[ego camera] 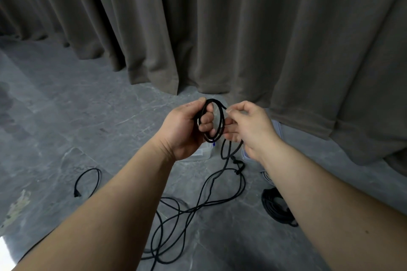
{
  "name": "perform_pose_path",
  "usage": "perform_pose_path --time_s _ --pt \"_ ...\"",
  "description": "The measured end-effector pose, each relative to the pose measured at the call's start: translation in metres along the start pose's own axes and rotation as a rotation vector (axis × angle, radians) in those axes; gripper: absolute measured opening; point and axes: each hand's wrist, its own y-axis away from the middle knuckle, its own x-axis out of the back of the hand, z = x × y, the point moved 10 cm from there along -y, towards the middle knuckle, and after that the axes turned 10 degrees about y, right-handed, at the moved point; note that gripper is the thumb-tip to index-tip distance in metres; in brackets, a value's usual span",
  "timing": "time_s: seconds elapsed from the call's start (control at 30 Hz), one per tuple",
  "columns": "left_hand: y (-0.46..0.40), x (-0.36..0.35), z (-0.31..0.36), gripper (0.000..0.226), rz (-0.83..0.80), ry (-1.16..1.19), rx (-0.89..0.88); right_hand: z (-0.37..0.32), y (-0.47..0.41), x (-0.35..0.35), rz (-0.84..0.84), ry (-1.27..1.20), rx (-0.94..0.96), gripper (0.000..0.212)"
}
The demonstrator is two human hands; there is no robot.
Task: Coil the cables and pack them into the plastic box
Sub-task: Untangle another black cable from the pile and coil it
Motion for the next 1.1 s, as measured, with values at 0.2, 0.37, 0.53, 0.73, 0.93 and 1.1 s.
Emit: perform_pose_path --time_s 0.2,0.37,0.53,0.73,0.93,1.1 --pt "-0.003 0.005 0.001 0.033 0.057 0.065 -0.028 -0.05 0.018 0.003 0.123 0.59 0.554 0.046" --pt "-0.002 0.005 0.0 0.031 0.056 0.141 -0.003 -0.043 0.031 -0.035 -0.232 0.73 0.56 0.102" --pt "0.002 0.002 -0.008 0.032 0.027 0.218 0.073 -0.037 0.029 -0.037 -0.287 0.706 0.49 0.116" --pt "0.005 -0.001 -0.002 0.035 -0.022 0.089 0.045 -0.031 0.023 -0.028 -0.286 0.526 0.428 0.104" --pt "0.007 -0.005 0.003 0.034 -0.097 0.037 0.047 -0.024 0.015 -0.024 -0.321 0.408 0.413 0.04" --pt "0.006 0.007 0.004 0.042 -0.111 -0.143 0.064 -0.022 0.015 -0.024 -0.413 0.375 0.372 0.038"
